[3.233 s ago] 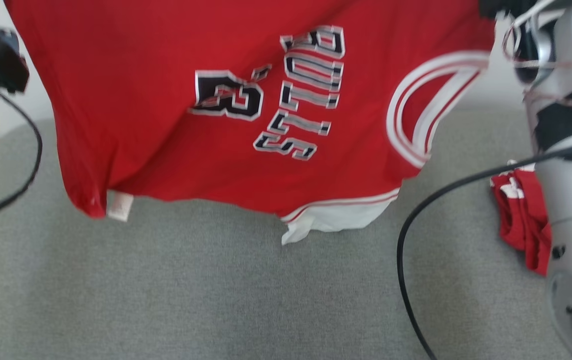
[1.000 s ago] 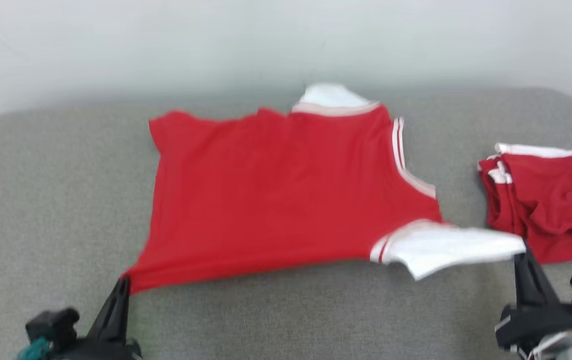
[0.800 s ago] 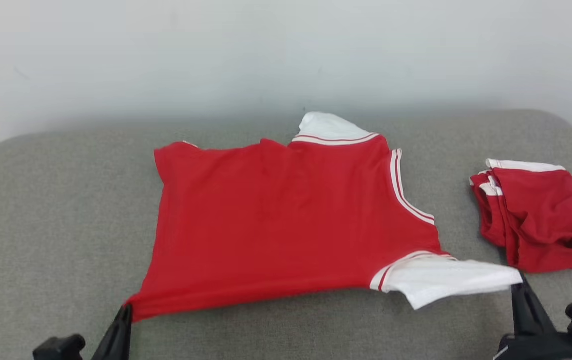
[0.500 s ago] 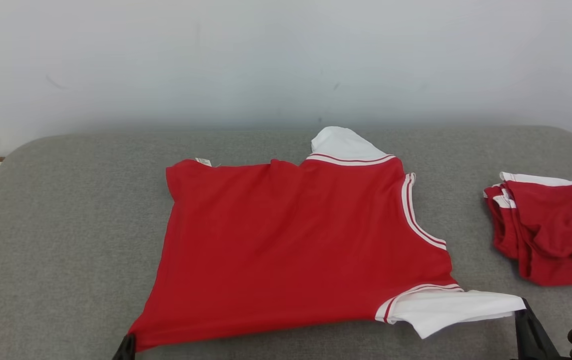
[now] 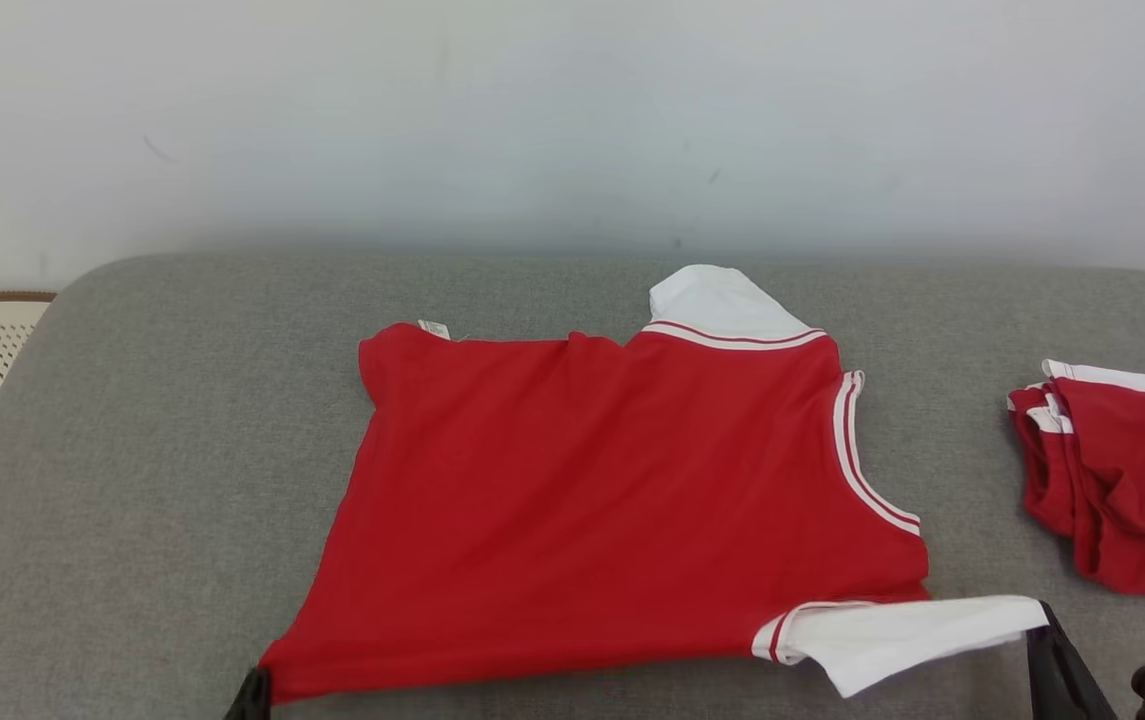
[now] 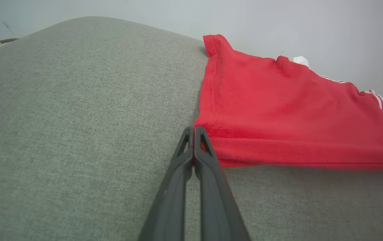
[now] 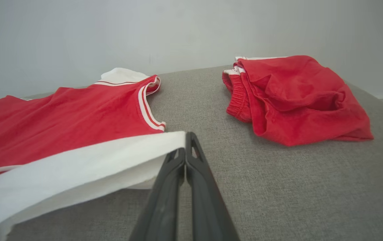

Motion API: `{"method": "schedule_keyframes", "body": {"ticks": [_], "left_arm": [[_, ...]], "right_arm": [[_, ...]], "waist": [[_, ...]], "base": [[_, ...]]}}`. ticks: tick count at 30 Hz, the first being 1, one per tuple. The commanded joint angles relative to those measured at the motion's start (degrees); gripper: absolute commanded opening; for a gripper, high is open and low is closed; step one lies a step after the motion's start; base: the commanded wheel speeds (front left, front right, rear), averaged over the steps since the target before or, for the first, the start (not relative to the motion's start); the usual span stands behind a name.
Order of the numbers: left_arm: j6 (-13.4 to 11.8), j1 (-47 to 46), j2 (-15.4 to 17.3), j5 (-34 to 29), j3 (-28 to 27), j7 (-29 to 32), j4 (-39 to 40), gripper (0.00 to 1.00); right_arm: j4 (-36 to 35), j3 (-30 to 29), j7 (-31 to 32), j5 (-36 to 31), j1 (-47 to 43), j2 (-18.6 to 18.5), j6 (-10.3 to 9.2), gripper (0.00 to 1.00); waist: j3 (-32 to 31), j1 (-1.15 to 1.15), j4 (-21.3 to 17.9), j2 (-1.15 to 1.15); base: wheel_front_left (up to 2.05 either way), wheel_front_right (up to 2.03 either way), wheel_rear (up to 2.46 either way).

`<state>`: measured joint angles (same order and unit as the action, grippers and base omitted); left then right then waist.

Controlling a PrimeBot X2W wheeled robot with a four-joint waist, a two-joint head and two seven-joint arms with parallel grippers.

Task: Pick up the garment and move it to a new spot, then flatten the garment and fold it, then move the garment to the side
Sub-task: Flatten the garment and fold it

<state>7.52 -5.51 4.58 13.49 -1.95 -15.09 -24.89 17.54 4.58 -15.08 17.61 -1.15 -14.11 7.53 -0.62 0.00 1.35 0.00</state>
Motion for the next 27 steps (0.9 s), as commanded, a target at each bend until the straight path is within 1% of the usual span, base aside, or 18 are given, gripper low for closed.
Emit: {"method": "schedule_keyframes", "body": {"ticks": [1, 7, 11, 17, 24, 27], "left_arm": [[-0.07, -0.99, 0.15, -0.46, 0.04, -0.05, 0.60, 0.00], [-0.04, -4.35, 1.35, 0.53, 3.58, -0.04, 0.96, 0.00], [-0.03, -6.99, 2.06, 1.04, 5.57, -0.04, -0.21, 0.00], [-0.04, -11.65, 1.98, 1.64, 8.53, -0.04, -2.13, 0.00], [-0.04, -15.31, 1.62, 1.91, 9.51, -0.04, -4.41, 0.00], [-0.04, -16.08, 1.43, 1.94, 9.57, -0.04, -4.80, 0.00]], "right_arm": [[-0.49, 0.33, -0.07, -0.15, 0.74, -0.15, -0.08, 0.00], [0.46, 1.74, -0.07, -0.44, 4.68, 0.25, -0.08, 0.00], [2.65, 2.70, -0.07, -0.93, 8.34, 0.20, -0.08, 0.00], [7.15, 3.78, -0.07, -1.37, 14.57, -0.28, -0.08, 0.00], [12.54, 4.39, -0.07, -2.28, 21.06, -0.80, -0.08, 0.00], [13.86, 4.65, -0.07, -2.59, 22.44, -0.83, -0.08, 0.00]], "waist": [[0.12, 0.00, 0.20, 0.00], [0.98, 0.00, 0.38, 0.00], [2.44, 0.00, 0.41, 0.00], [5.41, 0.00, 1.20, 0.00], [8.13, 0.00, 1.68, 0.00], [8.88, 0.00, 1.72, 0.00]], "base": [[0.00, 0.00, 0.00], [0.00, 0.00, 0.00], [0.00, 0.00, 0.00], [0.00, 0.00, 0.00], [0.00, 0.00, 0.00], [0.00, 0.00, 0.00]]}}
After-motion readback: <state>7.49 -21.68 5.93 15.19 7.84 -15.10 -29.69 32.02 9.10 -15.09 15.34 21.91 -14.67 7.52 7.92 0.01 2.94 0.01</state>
